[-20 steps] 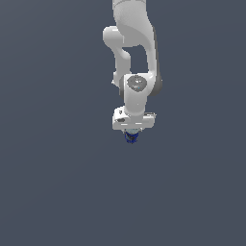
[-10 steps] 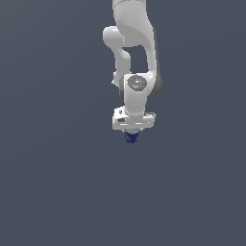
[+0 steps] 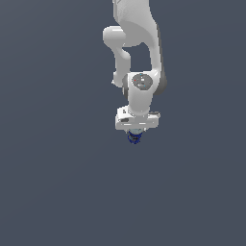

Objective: Pick up the object and move it to a goal position.

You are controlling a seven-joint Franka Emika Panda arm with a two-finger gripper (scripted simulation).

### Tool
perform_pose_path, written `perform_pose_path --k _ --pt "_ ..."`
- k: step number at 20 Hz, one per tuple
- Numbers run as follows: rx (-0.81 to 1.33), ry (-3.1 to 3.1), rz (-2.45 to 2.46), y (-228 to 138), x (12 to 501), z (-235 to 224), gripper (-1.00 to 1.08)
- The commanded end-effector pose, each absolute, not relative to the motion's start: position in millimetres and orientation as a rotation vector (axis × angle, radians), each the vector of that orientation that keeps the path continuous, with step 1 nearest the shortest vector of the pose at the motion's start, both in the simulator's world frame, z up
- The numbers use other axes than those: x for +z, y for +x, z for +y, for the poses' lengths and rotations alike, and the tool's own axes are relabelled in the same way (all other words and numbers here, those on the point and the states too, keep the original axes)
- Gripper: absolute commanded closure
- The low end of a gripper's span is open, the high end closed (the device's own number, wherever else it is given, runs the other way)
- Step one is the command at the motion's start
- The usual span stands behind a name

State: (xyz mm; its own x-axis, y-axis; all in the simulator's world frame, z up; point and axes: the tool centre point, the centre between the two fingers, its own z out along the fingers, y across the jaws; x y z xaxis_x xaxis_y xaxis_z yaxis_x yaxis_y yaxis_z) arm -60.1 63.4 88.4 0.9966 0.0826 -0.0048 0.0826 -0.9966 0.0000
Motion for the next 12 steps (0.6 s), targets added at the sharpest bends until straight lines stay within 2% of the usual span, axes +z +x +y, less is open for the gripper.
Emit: perform_pose_path --k 1,12 --pt "0.0 3.139 0.131 -51.8 99.6 73.8 1.08" --pt "0.0 3.139 0.131 -14.1 145.4 123.6 1.08"
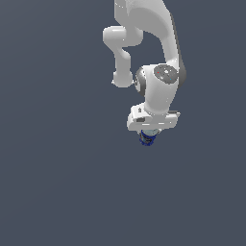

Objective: Pick up the object and move it to a goal position.

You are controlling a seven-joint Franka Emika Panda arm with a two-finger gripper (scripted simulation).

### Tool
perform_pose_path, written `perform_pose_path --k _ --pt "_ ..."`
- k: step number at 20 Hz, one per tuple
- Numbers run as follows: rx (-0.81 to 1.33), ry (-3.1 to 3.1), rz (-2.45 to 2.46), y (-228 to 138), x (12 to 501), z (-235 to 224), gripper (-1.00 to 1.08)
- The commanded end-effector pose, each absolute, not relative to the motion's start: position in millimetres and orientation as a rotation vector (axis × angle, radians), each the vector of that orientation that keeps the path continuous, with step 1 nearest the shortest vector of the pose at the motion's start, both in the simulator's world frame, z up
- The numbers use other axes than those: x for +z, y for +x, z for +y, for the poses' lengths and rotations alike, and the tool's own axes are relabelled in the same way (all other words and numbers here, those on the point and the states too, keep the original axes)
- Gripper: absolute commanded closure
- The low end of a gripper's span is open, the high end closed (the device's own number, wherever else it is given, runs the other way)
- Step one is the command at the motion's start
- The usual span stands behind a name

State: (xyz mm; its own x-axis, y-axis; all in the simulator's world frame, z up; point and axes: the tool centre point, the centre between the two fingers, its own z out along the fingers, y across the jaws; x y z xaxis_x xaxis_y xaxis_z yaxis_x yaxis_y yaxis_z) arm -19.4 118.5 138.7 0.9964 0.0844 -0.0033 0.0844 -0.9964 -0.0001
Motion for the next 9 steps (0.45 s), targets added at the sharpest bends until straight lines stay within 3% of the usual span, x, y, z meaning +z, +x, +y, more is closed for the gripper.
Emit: perform_pose_path --k 1,9 --pt "0.0 3.139 0.131 -12.0 147.7 126.2 1.08" --pt "0.0 3.139 0.131 -4.5 154.7 134.0 1.08"
